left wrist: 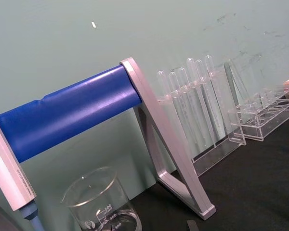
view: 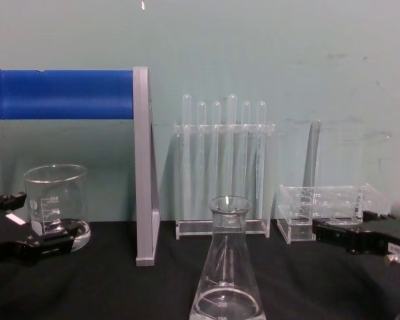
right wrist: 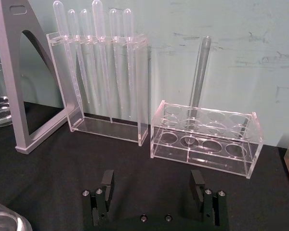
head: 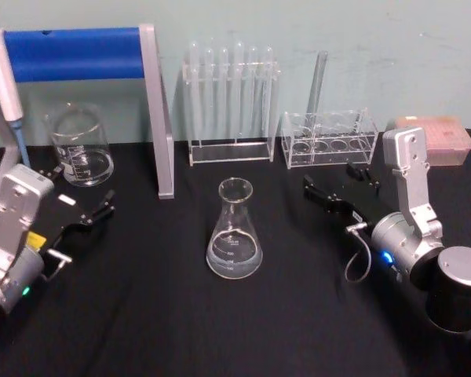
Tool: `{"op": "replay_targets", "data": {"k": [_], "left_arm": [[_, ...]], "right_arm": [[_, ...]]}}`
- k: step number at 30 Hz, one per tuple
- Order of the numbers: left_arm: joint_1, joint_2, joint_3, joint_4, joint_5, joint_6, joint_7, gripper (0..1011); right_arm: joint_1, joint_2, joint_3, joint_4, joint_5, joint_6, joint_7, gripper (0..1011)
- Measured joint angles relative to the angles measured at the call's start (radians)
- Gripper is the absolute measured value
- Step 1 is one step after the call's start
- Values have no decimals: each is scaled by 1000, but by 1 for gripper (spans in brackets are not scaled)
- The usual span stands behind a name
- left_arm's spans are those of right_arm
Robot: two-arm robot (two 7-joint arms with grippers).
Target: Grasp the erlenmeyer flask with one hand, shake it three times, then place it back.
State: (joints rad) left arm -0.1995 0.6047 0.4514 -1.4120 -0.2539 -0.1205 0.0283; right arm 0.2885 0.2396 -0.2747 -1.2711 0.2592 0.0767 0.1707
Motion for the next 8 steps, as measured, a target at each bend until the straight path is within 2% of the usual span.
{"op": "replay_targets", "data": {"k": [8], "left_arm": [[0,0,0,0,0,0,0,1001]], "right_arm": [[0,0,0,0,0,0,0,1000]]}}
